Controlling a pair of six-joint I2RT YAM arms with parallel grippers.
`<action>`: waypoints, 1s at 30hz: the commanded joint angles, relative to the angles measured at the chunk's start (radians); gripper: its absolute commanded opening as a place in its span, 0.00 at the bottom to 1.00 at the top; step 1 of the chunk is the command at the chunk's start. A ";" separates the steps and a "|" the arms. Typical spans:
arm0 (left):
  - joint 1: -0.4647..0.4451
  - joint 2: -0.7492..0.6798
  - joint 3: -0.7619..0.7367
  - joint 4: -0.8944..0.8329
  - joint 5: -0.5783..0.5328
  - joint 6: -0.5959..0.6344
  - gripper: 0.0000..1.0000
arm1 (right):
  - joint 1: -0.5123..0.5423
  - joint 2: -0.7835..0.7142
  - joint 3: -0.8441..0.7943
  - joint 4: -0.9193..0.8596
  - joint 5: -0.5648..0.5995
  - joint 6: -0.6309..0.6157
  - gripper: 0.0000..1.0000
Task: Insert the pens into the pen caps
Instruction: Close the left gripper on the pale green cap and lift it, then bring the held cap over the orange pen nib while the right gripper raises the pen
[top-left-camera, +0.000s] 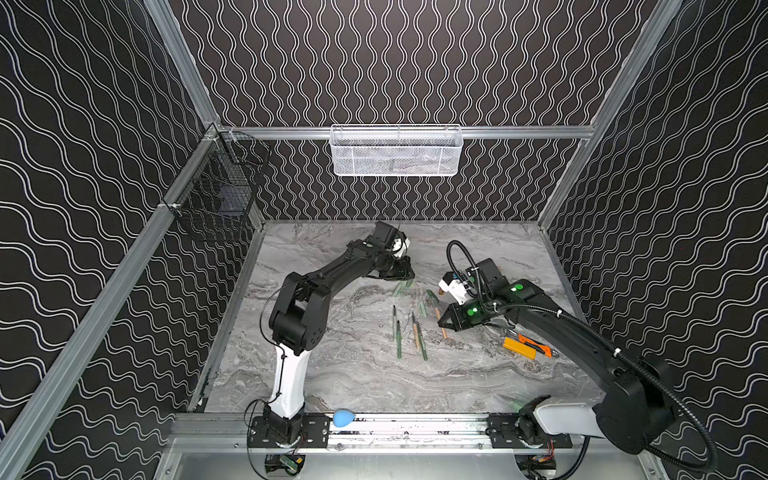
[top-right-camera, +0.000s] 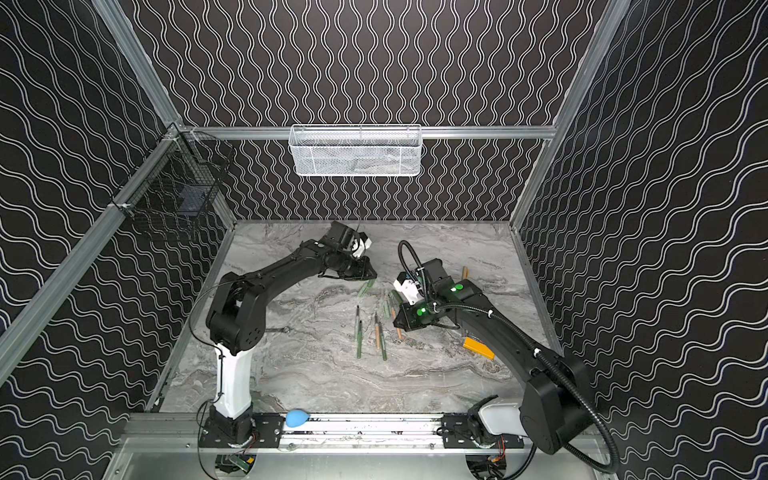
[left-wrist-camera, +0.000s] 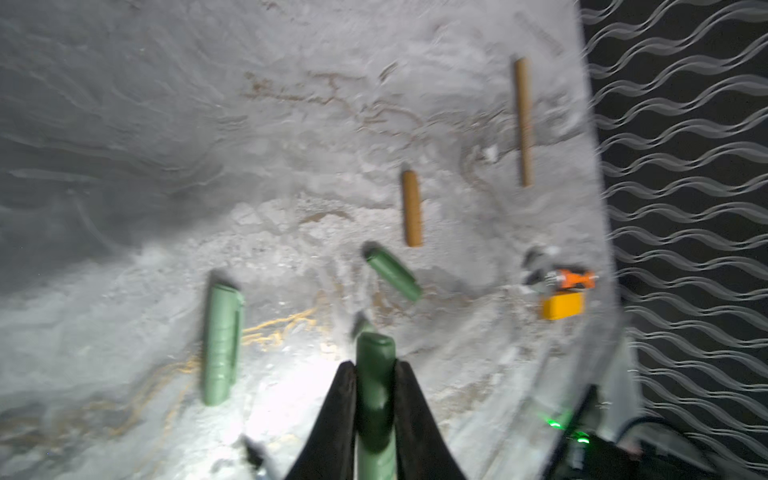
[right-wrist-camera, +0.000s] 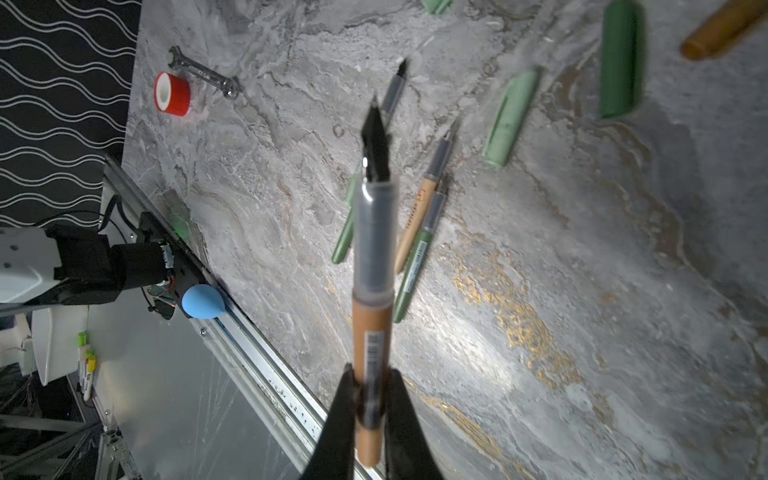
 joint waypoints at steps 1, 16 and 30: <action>0.014 -0.056 -0.063 0.176 0.101 -0.147 0.18 | 0.020 0.033 0.015 0.056 -0.031 -0.007 0.13; 0.031 -0.340 -0.527 0.808 0.093 -0.539 0.19 | 0.037 0.110 0.030 0.231 -0.152 0.105 0.13; 0.035 -0.343 -0.646 1.129 0.100 -0.677 0.20 | 0.042 0.115 0.024 0.264 -0.148 0.126 0.13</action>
